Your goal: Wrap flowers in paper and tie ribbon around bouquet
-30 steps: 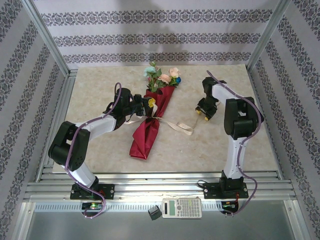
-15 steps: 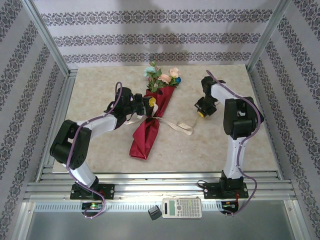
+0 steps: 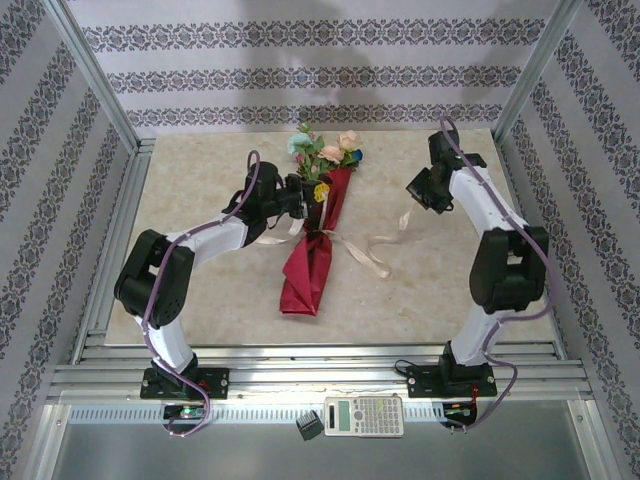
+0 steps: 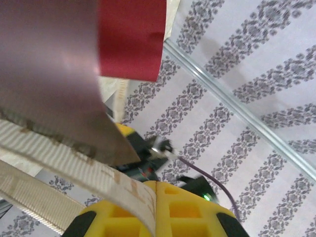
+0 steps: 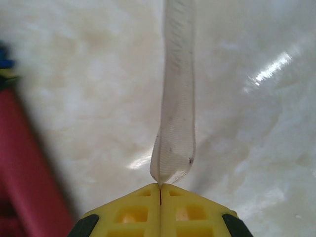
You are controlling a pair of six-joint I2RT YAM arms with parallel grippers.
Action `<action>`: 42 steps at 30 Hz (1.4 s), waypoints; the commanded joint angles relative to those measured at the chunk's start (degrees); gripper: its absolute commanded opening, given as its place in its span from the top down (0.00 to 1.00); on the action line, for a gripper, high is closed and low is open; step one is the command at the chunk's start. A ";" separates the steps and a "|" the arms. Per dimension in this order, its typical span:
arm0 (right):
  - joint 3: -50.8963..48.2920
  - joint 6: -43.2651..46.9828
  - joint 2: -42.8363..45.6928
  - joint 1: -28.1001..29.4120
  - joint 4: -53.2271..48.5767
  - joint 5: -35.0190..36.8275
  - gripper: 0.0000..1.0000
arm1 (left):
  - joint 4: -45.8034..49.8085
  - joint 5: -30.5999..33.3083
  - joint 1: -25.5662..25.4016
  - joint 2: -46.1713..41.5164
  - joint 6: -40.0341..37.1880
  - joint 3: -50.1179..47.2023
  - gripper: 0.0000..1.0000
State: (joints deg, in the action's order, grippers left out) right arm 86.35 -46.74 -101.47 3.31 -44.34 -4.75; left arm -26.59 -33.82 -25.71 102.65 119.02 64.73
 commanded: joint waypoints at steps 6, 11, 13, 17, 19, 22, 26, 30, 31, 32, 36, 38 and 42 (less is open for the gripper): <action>9.27 4.32 7.25 8.69 4.62 -7.54 1.00 | -3.32 -1.29 -1.97 2.32 2.55 0.22 1.00; 18.49 2.65 4.91 13.83 5.07 -10.29 1.00 | -4.86 -1.61 -2.15 1.73 -1.55 -2.39 1.00; 22.92 2.17 3.01 15.57 4.03 -10.47 1.00 | -4.87 -1.90 -2.40 1.22 -3.92 -3.14 1.00; 29.84 -0.06 -0.93 18.74 4.93 -12.32 1.00 | -4.45 -1.42 -3.17 -0.05 -10.21 -4.48 1.00; 34.00 -0.74 -3.12 20.28 4.40 -12.63 1.00 | -5.29 -0.78 -3.54 -0.73 -13.40 -5.30 1.00; 40.67 -0.93 -6.72 22.46 3.05 -12.09 1.00 | -5.27 -0.18 -4.11 -1.87 -19.97 -6.23 1.00; 48.74 -1.72 -11.92 23.83 1.69 -12.32 1.00 | -1.85 2.11 -5.69 -4.04 -30.65 -7.41 1.00; 58.59 -2.20 -17.20 25.43 -1.05 -12.44 1.00 | 2.39 6.23 -8.12 -5.52 -40.95 -8.82 1.00; 60.38 -2.20 -18.32 25.81 -1.46 -12.26 1.00 | 1.83 7.06 -8.76 -5.60 -42.66 -9.27 1.00; 62.21 -2.25 -19.46 26.08 -2.03 -12.27 1.00 | 1.21 8.25 -9.35 -5.60 -44.04 -9.94 1.00; 66.06 -3.22 -23.06 26.48 -1.09 -14.09 1.00 | 0.05 13.11 -11.47 -5.88 -49.53 -12.03 1.00; 66.87 -3.53 -24.38 26.81 0.72 -16.18 1.00 | 1.00 14.85 -12.49 -5.75 -52.96 -11.77 1.00; 69.03 -3.05 -27.35 27.93 2.74 -20.00 1.00 | 6.11 20.26 -15.19 -5.79 -62.68 -9.43 1.00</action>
State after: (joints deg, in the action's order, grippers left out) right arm 152.94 -49.58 -126.61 30.15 -43.57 -20.53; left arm -24.58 -19.22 -38.76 97.97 67.31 53.45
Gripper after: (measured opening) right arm 0.056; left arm 0.046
